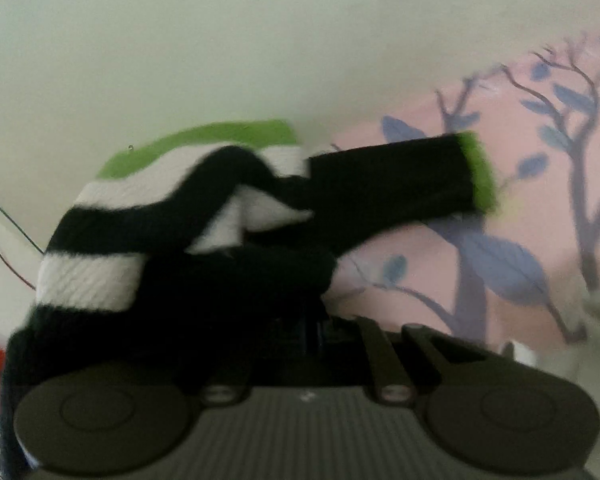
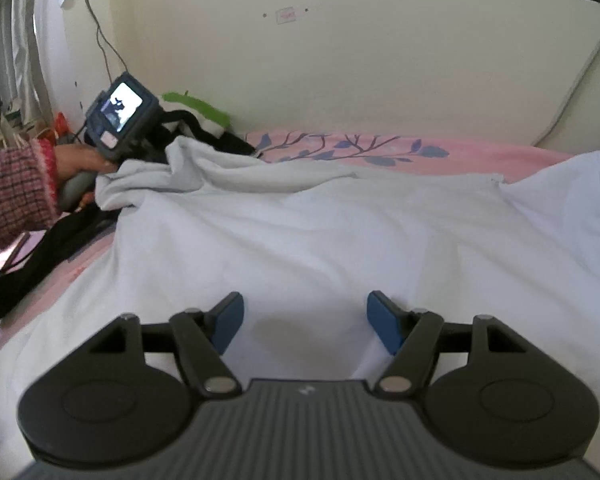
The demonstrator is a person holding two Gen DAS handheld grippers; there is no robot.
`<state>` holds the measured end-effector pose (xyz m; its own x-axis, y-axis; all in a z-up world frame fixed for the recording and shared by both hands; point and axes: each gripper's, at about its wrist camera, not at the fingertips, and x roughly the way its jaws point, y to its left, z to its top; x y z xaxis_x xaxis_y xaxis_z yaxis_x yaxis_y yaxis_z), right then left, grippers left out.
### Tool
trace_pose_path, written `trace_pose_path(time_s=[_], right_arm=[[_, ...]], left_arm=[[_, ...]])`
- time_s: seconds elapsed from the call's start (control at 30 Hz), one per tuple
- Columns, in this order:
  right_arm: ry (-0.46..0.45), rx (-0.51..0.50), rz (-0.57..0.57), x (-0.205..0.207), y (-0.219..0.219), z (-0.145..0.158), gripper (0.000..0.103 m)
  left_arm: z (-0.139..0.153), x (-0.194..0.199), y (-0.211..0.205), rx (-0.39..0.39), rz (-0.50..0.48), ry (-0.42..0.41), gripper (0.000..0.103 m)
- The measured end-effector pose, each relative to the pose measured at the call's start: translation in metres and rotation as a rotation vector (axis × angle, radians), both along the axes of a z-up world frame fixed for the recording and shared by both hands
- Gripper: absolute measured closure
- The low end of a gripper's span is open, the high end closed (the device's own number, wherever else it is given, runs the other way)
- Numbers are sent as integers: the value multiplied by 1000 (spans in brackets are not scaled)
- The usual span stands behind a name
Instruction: Fold small clothes
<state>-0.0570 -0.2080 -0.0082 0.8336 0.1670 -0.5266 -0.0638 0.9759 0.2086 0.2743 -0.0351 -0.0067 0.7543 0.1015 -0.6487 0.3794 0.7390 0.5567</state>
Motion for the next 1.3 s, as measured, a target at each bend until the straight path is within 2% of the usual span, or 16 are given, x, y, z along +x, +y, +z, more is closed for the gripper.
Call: trace_pose_path(time_s=[0.13, 0.23, 0.33, 0.4, 0.47, 0.57, 0.63, 0.73, 0.77, 0.83, 1.03, 1.07, 1.13, 1.17, 1.23, 1.3], right_arm=[[-1, 3, -3, 0, 0, -1, 39], [-2, 26, -6, 0, -6, 0, 38], [-24, 45, 30, -1, -16, 15, 43], [-40, 49, 41, 6, -29, 31, 47], [-59, 25, 23, 24, -45, 49, 47], [-26, -10, -51, 75, -75, 61, 47], [28, 24, -129, 112, -98, 56, 41], [112, 186, -156, 154, -119, 40, 39], [127, 236, -149, 161, -118, 37, 39], [140, 293, -87, 174, -104, 32, 39], [163, 80, 115, 218, -23, 26, 30], [185, 66, 131, 224, -17, 22, 46], [206, -25, 148, 233, -3, 16, 93], [202, -31, 155, 235, -1, 18, 100], [122, -26, 90, 241, -4, 27, 100], [37, 63, -22, 249, -20, 36, 100]], left_arm=[[8, 8, 2, -2, 56, 34, 96], [26, -27, -8, 19, -39, 57, 91], [64, -77, 4, -15, -112, -11, 76], [93, -105, 9, -18, -109, -115, 66], [123, -124, 11, -89, -131, -175, 51], [141, -132, -12, -239, -250, -30, 47], [126, -138, -44, -247, -304, 40, 45], [84, -134, -83, -203, -336, 174, 48], [69, -129, -92, -190, -337, 213, 65], [48, -122, -105, -146, -329, 251, 82], [48, -115, -99, -145, -307, 220, 84], [52, -118, -94, -143, -304, 216, 85], [51, -111, -90, -138, -299, 210, 86], [50, -111, -90, -134, -295, 199, 87], [42, -97, -95, -134, -275, 165, 87], [38, -81, -105, -140, -217, 106, 87]])
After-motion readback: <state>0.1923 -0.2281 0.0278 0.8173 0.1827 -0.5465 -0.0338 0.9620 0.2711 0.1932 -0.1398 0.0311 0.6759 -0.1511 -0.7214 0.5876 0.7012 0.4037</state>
